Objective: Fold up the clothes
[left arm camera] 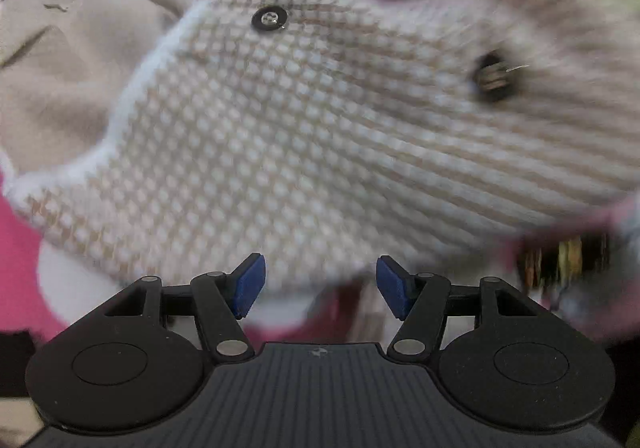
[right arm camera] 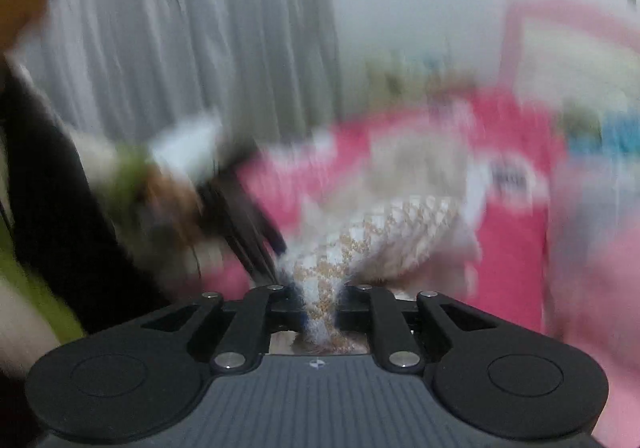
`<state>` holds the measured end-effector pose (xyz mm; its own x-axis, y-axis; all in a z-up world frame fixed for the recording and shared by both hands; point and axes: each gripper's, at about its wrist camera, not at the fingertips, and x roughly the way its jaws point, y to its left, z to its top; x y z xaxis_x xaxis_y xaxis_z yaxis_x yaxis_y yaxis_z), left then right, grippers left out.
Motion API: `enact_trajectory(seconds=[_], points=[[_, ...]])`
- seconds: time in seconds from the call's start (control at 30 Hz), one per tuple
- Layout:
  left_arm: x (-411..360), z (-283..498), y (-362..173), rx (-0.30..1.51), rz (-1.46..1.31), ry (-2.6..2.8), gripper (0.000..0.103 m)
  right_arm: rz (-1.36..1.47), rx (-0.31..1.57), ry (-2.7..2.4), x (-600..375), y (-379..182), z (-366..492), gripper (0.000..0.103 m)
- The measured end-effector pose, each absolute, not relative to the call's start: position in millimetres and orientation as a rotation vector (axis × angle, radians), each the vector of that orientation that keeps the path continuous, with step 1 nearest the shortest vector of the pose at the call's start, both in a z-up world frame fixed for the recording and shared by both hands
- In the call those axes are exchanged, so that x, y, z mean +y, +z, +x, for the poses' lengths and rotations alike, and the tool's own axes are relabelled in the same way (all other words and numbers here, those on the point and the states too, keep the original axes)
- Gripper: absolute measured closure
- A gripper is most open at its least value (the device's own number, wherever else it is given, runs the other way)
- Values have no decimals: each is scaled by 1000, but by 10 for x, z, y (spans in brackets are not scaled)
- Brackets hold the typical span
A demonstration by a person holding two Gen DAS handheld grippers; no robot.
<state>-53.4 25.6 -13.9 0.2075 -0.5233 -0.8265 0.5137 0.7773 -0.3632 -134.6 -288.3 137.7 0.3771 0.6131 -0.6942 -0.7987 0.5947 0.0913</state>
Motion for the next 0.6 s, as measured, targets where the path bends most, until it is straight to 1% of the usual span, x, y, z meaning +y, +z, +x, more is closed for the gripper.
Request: enact_trajectory(seconds=[0.07, 0.1, 0.13, 0.17, 0.2, 0.23, 0.27, 0.3, 0.33, 0.37, 0.4, 0.43, 0.5, 0.57, 0.6], points=[[452, -597, -49, 1126, 21, -685, 41, -342, 861, 793, -2929, 1100, -1302, 71], [596, -589, 13, 1112, 9, -647, 41, -359, 879, 717, -2966, 1036, -1283, 64], [742, -554, 72, 1100, -15, -603, 39, -364, 881, 646, -3050, 999, -1277, 59], [882, -495, 123, 1088, -39, -550, 35, -342, 851, 587, -3158, 1031, -1277, 55], [1011, -401, 175, 1070, -57, -481, 33, -307, 805, 534, -3227, 1111, -1265, 41], [1141, -306, 228, 1052, -74, -413, 28, -272, 759, 482, -3296, 1190, -1253, 31], [1265, -205, 274, 1032, -92, -346, 23, -239, 714, 440, -3338, 1262, -1234, 28], [1366, -70, 290, 1008, -110, -283, 20, -207, 664, 426, -3334, 1323, -1202, 25], [1464, 73, 301, 985, -130, -221, 13, -173, 608, 428, -3313, 1383, -1168, 21], [1544, 252, 280, 970, -161, -167, 8, -140, 551, 430, -3291, 1444, -1133, 16], [1623, 432, 260, 955, -191, -112, 8, -106, 494, 431, -3270, 1504, -1099, 5], [1695, 612, 239, 941, -222, -62, 8, -69, 447, 448, -3234, 1554, -1046, 0], [1750, 978, 176, 936, -278, -15, 8, 17, 393, 524, -3136, 1614, -874, 0], [1787, 1316, 97, 941, -325, 20, 7, 114, 422, 612, -3048, 1584, -617, 0], [1805, 1437, 69, 933, -347, 34, 7, 165, 466, 657, -2964, 1508, -476, 0]])
